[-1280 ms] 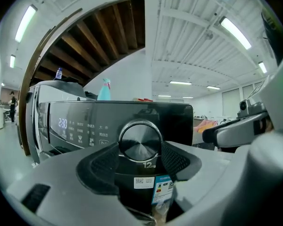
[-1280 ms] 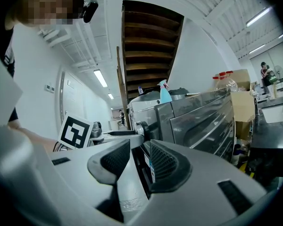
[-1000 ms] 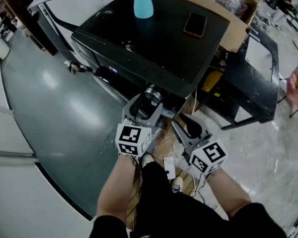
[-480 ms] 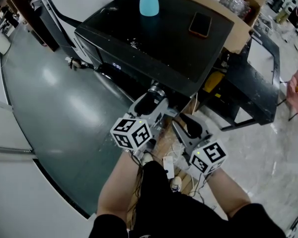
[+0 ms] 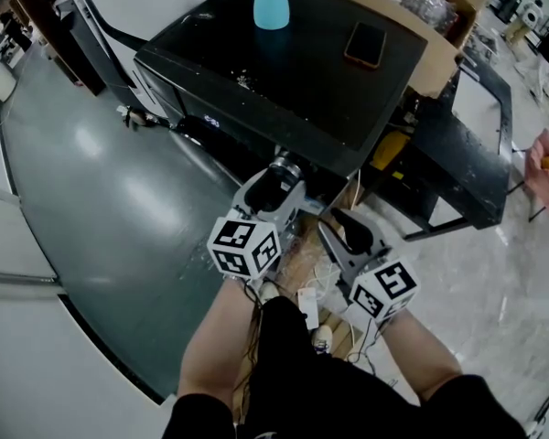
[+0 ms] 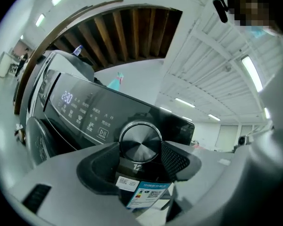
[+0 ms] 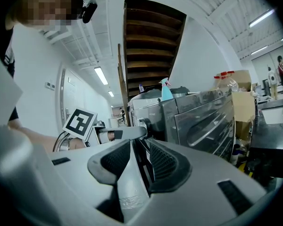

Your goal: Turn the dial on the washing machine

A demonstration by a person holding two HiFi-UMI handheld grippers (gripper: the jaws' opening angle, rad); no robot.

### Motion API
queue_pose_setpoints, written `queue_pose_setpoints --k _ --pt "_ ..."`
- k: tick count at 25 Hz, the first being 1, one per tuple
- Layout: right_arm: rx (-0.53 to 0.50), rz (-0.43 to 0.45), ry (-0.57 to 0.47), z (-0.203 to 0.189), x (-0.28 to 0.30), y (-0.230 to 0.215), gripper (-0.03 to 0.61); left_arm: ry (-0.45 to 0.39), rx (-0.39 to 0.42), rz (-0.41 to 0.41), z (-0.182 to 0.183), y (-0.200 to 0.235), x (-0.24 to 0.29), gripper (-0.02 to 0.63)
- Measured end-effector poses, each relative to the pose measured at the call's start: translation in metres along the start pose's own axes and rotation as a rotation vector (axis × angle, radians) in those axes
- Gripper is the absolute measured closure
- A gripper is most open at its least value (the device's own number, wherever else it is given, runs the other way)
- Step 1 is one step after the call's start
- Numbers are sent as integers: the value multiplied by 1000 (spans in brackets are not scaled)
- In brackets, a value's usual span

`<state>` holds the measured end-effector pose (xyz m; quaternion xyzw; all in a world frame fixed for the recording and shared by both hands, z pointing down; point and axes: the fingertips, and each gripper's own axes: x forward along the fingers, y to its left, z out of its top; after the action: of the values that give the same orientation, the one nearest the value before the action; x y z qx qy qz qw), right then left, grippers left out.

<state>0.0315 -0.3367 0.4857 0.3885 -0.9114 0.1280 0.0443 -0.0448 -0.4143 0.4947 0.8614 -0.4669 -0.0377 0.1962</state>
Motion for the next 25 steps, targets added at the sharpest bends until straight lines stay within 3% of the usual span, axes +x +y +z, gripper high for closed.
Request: queue_pose_setpoints --k 4,7,15,25 --pt "2 1 -4 2 0 1 454 40 228 54 1 -2 -1 344" --pt "2 4 -7 4 -1 4 454 47 313 83 2 -3 -2 344" --pt "-2 11 -17 7 -8 8 453 20 250 80 3 -5 -15 342" --pt "-9 82 -58 25 -54 38 449 -21 271 165 16 -48 -76 344"
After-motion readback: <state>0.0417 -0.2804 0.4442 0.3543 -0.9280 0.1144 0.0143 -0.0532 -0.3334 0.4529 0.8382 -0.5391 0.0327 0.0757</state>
